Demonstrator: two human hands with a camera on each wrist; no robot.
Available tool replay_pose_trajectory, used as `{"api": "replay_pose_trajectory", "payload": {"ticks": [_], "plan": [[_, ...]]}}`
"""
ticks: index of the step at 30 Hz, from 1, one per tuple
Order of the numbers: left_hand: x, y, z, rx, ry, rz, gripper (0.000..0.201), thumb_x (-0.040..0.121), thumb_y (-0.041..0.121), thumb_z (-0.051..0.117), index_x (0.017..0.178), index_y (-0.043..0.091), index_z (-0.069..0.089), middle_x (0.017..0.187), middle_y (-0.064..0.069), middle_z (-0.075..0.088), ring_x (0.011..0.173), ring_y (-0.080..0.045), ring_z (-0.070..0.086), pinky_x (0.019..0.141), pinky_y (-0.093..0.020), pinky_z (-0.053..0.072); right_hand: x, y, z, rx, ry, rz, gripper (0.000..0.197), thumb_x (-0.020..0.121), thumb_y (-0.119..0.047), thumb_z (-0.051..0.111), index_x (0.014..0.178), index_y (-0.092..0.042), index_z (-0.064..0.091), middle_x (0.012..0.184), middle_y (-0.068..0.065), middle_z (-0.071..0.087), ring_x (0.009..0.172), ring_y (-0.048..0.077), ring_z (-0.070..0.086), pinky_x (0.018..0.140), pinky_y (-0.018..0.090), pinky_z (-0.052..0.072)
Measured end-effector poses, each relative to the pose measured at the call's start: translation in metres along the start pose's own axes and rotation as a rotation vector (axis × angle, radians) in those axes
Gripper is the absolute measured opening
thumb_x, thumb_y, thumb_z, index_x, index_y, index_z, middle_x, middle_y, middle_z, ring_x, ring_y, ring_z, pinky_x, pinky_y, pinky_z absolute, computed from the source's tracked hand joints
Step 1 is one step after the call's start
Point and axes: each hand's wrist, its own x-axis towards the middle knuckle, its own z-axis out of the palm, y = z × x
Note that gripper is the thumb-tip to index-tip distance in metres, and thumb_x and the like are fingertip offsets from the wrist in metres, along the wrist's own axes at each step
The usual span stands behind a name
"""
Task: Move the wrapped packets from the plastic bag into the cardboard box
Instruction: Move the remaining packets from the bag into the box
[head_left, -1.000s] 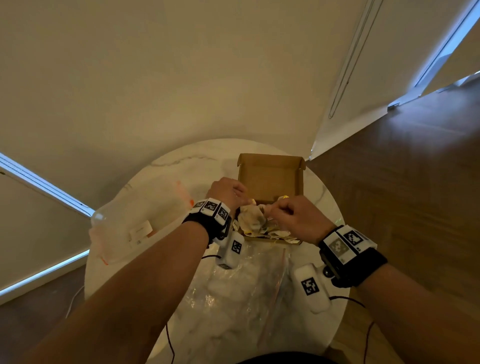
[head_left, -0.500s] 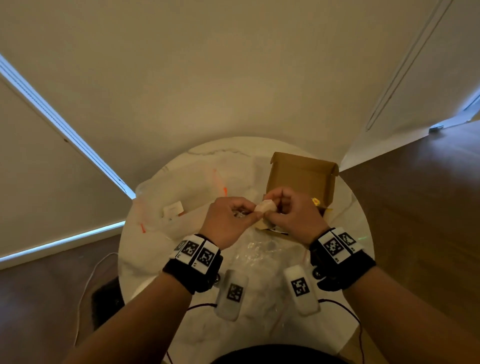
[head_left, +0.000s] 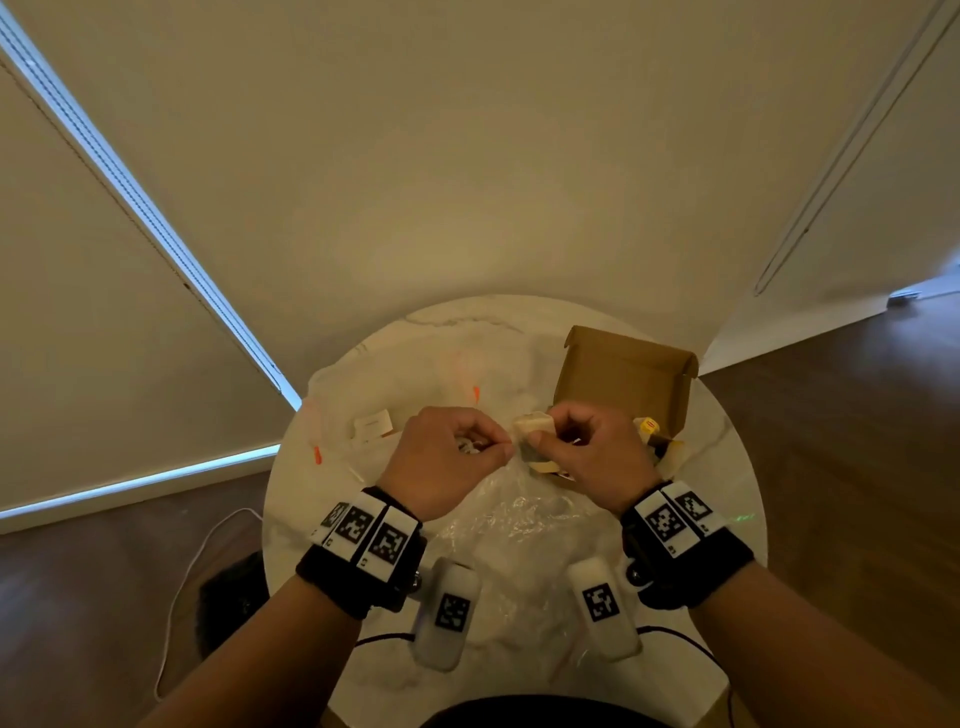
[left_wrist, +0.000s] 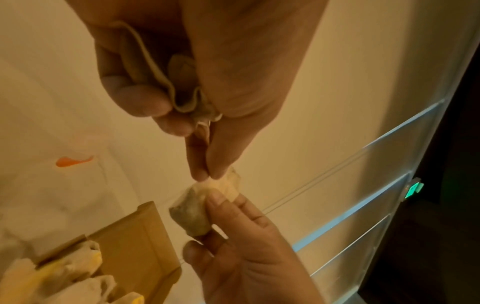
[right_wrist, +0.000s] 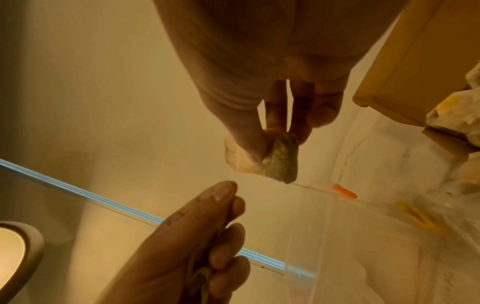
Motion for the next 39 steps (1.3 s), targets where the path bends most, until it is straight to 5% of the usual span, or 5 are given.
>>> {"api": "replay_pose_trajectory", "payload": {"ticks": [11, 18, 25, 35, 39], "plan": [[0.019, 0.017, -0.014, -0.015, 0.051, 0.111, 0.007, 0.082, 0.016, 0.076, 0.085, 0.021, 0.078, 0.082, 0.016, 0.073, 0.083, 0.003, 0.067, 0.076, -0.008, 0.047, 0.005, -0.007, -0.001, 0.151, -0.031, -0.041, 0.004, 0.082, -0.009, 0.074, 0.085, -0.009, 0.071, 0.077, 0.018, 0.068, 0.064, 0.017, 0.06, 0.062, 0.031, 0.052], [0.03, 0.023, -0.016, -0.042, 0.035, 0.171, 0.005, 0.086, 0.012, 0.072, 0.086, 0.013, 0.076, 0.074, 0.01, 0.071, 0.06, 0.007, 0.059, 0.058, -0.007, 0.041, 0.008, 0.02, 0.008, -0.165, -0.424, 0.004, 0.052, 0.084, -0.019, 0.07, 0.132, -0.031, 0.051, 0.13, -0.02, 0.049, 0.121, -0.003, 0.045, 0.102, 0.018, 0.037], [0.042, 0.022, -0.018, -0.047, 0.049, 0.123, 0.005, 0.087, 0.014, 0.07, 0.086, 0.015, 0.076, 0.074, 0.01, 0.071, 0.057, 0.007, 0.056, 0.058, -0.011, 0.04, 0.008, 0.035, 0.033, 0.047, -0.37, 0.181, 0.009, 0.085, -0.002, 0.068, 0.089, -0.009, 0.073, 0.083, 0.012, 0.073, 0.083, 0.03, 0.071, 0.081, 0.045, 0.059], [0.054, 0.02, -0.028, -0.097, 0.04, 0.03, 0.009, 0.091, 0.013, 0.065, 0.085, 0.016, 0.069, 0.077, -0.001, 0.073, 0.043, -0.001, 0.047, 0.047, -0.017, 0.042, -0.006, 0.039, 0.017, 0.143, -0.463, 0.234, 0.037, 0.093, 0.017, 0.033, 0.119, 0.006, 0.055, 0.094, 0.016, 0.068, 0.078, 0.018, 0.07, 0.077, 0.031, 0.059], [0.054, 0.021, -0.025, -0.135, 0.045, 0.013, 0.008, 0.092, 0.012, 0.064, 0.086, 0.014, 0.069, 0.074, 0.0, 0.072, 0.041, -0.004, 0.045, 0.045, -0.018, 0.041, -0.008, 0.032, 0.015, 0.225, -0.46, 0.279, 0.028, 0.099, 0.008, 0.034, 0.118, -0.008, 0.047, 0.099, 0.023, 0.069, 0.082, 0.028, 0.071, 0.072, 0.032, 0.059]]}}
